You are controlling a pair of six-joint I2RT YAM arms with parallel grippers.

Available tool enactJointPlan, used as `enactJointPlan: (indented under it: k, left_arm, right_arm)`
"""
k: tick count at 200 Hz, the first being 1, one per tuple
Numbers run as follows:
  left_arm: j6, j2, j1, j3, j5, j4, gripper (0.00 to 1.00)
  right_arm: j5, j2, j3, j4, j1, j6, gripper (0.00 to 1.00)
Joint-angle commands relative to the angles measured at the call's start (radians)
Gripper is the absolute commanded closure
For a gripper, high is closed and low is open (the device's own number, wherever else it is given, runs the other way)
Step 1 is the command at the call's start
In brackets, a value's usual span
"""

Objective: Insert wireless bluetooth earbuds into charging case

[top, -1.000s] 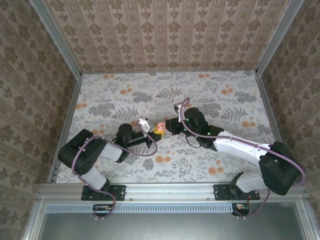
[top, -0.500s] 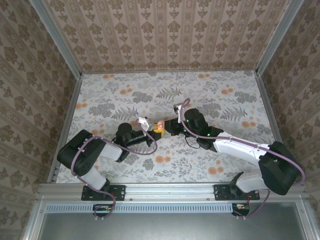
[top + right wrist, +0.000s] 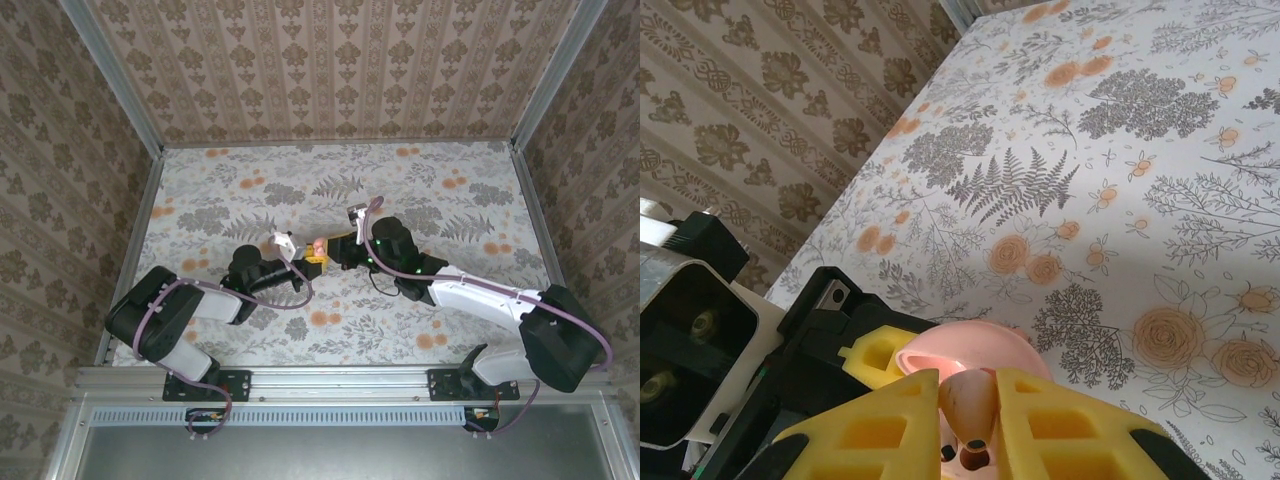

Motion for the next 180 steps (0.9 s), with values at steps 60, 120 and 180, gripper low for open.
enactJointPlan:
  k: [60,120,180]
  left_arm:
    - [-0.019,-0.043,-0.002,0.011,-0.027,0.06,0.87]
    - [-0.018,-0.05,-0.003,0.014,-0.001,0.06,0.87]
    - [-0.013,-0.062,-0.003,0.014,0.038,0.06,0.87]
  right_arm:
    - [-0.027,-0.046,-0.05,-0.031,0.011,-0.015,0.82]
    - [-0.038,-0.04,-0.044,-0.03,0.011,-0.023,0.82]
    - [-0.048,-0.05,-0.045,-0.028,0.01,-0.026,0.63]
